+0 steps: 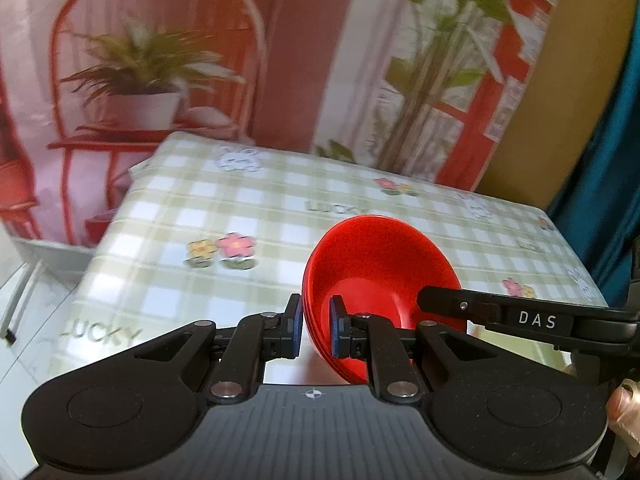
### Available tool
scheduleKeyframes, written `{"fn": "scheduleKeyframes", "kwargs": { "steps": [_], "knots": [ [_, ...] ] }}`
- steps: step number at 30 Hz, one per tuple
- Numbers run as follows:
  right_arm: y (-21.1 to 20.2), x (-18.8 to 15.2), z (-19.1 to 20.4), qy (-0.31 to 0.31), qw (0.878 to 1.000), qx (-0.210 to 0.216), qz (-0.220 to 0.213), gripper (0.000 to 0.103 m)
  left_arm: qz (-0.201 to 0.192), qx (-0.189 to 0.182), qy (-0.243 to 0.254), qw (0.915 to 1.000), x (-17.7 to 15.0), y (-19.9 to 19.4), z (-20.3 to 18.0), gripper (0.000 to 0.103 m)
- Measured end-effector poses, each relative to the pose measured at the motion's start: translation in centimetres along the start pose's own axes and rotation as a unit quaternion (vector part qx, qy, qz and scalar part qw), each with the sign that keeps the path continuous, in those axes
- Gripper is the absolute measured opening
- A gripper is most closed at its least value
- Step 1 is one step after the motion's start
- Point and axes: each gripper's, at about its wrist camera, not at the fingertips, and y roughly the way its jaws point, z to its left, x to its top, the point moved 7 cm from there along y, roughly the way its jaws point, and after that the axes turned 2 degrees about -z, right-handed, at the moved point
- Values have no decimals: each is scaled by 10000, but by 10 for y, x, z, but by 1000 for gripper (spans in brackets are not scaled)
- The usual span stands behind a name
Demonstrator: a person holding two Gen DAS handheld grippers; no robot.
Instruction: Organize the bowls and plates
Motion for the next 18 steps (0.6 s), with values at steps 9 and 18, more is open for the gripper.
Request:
{"fn": "scheduleKeyframes", "kwargs": {
  "steps": [9,18],
  "knots": [
    [-47,13,-58,420,9976,-298,-467,10,92,-368,464,9982,14,20,-67,15],
    [-91,10,-124,851,9907,-653,-835,10,275,-781,819,9932,2,37,-134,15]
  ]
}}
